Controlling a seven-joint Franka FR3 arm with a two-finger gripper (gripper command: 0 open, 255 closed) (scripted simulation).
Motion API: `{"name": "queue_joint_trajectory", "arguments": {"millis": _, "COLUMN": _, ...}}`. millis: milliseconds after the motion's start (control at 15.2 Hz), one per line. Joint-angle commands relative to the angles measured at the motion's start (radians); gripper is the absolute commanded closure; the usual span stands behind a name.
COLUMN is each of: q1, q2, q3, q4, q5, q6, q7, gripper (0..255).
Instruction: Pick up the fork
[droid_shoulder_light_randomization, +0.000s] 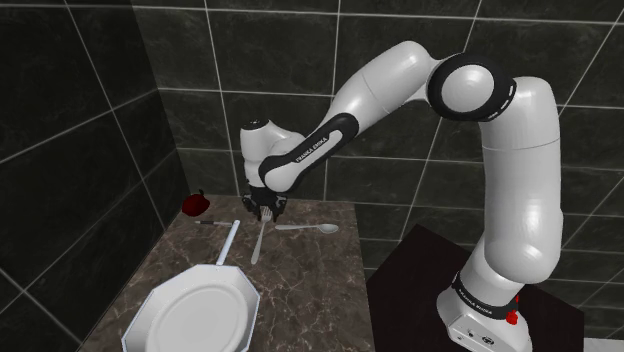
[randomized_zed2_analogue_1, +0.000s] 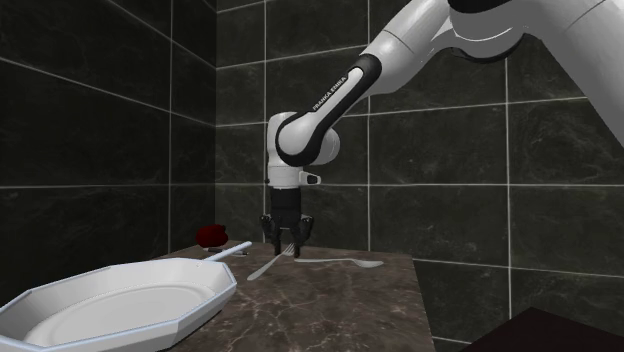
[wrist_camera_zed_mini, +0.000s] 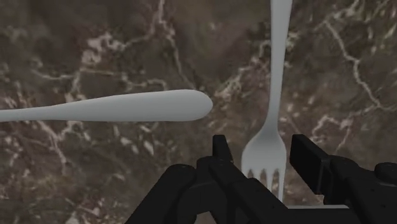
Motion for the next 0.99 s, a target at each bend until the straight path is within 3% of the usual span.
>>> {"name": "queue_joint_trajectory", "arguments": {"millis": 0, "q1": 0.001, "q2": 0.008, "q3": 0.0, "q4": 0.001, "q5": 0.0, "q6": 0.022, "q7": 0.0, "gripper": 255}}
{"name": "queue_joint_trajectory", "arguments": {"millis": 330, "q1": -0.001, "q2": 0.009, "q3": 0.0, "q4": -0.002, "q5": -0.002, "q6": 0.026, "q7": 0.0, "gripper": 255}}
{"name": "queue_joint_trajectory", "arguments": {"millis": 924, "q1": -0.019, "q2": -0.066, "q3": 0.026, "q4": 0.021, "q5": 0.046, "q6": -0.065, "q7": -0.034, "gripper": 255}}
